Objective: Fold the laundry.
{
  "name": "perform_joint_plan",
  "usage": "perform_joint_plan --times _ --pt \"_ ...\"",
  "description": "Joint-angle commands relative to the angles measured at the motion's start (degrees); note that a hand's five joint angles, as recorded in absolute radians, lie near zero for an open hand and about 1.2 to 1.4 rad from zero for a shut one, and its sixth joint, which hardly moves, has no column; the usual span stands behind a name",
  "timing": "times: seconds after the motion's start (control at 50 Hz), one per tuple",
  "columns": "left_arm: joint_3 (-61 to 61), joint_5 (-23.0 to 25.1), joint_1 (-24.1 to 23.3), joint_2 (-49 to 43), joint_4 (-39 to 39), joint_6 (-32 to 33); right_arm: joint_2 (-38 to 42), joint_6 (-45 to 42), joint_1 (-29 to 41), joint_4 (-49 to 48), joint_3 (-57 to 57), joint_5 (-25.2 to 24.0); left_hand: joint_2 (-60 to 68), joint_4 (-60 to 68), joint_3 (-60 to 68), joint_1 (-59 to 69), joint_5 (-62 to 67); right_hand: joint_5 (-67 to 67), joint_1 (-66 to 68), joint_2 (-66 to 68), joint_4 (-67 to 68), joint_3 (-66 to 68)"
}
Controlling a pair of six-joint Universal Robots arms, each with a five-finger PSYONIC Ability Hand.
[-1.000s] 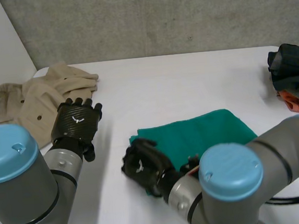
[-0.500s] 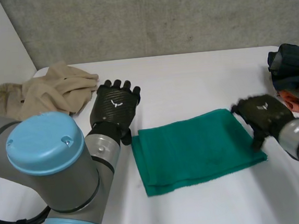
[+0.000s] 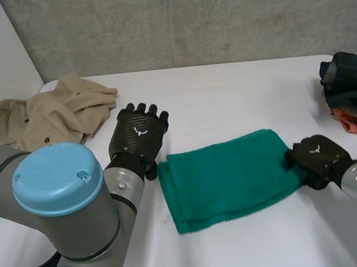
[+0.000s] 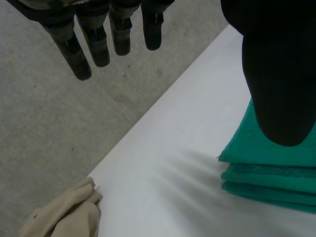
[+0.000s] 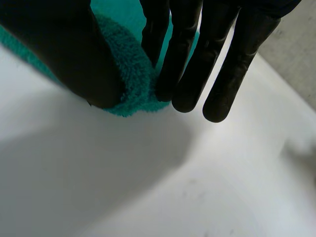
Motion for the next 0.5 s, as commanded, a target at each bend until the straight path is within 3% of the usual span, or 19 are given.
perform_joint_plan --times 0.02,0.18,0.28,0.36,0.46,0.48,0.5 --pt "-1.56 -0.18 0.02 2.00 -0.06 -0.02 -6.04 6.30 8.33 0.12 -4.37 1.74 -1.58 -1.59 -1.96 -0.84 -2.72 14.60 39.03 13.05 12.05 12.32" --pt "-3.67 -0.53 1.07 5.26 -0.06 -0.02 -7.19 5.52 26.26 -1.11 -9.21 1.83 -1.58 -1.59 -1.96 -0.84 -2.72 14.60 39.03 13.05 12.05 12.32" --pt "-5.51 -0.53 3.52 7.19 0.03 -0.02 -0.71 0.00 38.20 -1.20 -12.11 1.74 -1.58 -1.59 -1.96 -0.84 -2.72 14.60 39.03 13.05 12.05 12.32" --pt "-6.65 -0.44 4.67 7.72 0.03 -0.10 3.44 -4.23 42.44 -0.93 -12.47 2.27 -1.58 -1.59 -1.96 -0.84 -2.72 14.60 39.03 13.05 12.05 12.32" --pt "-7.01 -0.18 4.85 7.55 0.03 -0.11 3.19 -3.45 42.45 -1.55 -12.47 3.06 -1.58 -1.59 -1.96 -0.84 -2.72 12.83 37.26 11.28 10.27 10.55" --pt "-7.01 -0.18 4.85 7.54 0.03 -0.11 2.92 -2.49 42.36 -1.81 -12.47 3.67 -1.58 -1.59 -1.96 -0.84 -2.72 -2.18 22.25 -3.72 -4.73 -4.46" --pt "-7.01 -0.18 4.85 7.46 0.03 -0.11 1.70 0.74 41.49 -2.42 -12.73 5.68 -1.58 -1.59 -1.96 -0.84 -2.72 -30.14 -5.71 -31.68 -32.69 -32.42"
